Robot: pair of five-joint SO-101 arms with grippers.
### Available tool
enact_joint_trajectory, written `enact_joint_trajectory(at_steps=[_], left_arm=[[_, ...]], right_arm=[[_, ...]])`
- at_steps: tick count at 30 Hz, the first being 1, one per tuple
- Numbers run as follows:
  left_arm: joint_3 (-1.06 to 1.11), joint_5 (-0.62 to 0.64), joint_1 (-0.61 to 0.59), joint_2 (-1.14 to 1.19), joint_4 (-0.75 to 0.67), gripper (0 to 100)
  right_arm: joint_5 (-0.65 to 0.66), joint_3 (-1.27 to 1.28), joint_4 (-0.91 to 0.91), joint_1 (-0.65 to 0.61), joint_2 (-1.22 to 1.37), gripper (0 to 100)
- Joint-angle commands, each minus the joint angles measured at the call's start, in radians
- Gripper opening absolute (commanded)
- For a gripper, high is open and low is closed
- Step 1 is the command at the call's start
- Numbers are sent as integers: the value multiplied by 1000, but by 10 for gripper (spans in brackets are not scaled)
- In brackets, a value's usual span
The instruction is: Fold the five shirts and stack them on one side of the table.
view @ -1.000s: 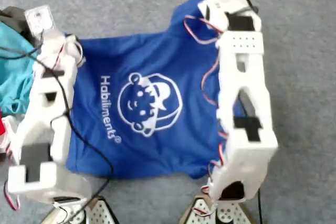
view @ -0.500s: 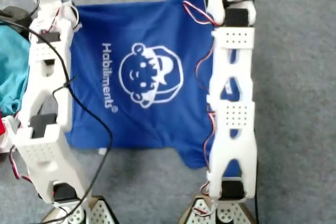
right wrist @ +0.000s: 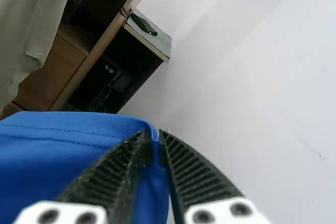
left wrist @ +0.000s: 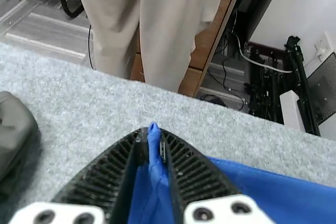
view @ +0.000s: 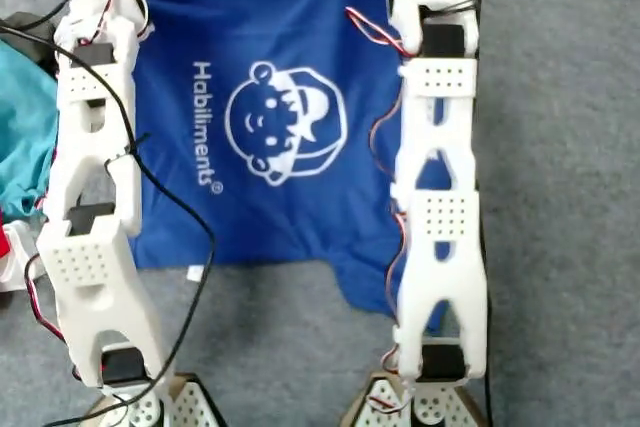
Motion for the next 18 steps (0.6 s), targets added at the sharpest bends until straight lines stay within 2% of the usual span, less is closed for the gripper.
enact_joint_trajectory(at_steps=[1, 5, 10, 14, 18], left_arm=[[-60, 0, 21, -1, 5, 19], [-55, -2, 18, 16, 112, 19], [-110, -91, 14, -22, 450, 20], [-178, -152, 14, -59, 730, 20], [-203, -203, 18, -71, 902, 20]], right_arm=[[3, -73, 97, 38, -15, 5], [-49, -107, 359, 51, -35, 5], [17, -107, 707, 45, -124, 5], [25, -105, 918, 45, -180, 5], [28, -105, 1108, 48, -225, 5]])
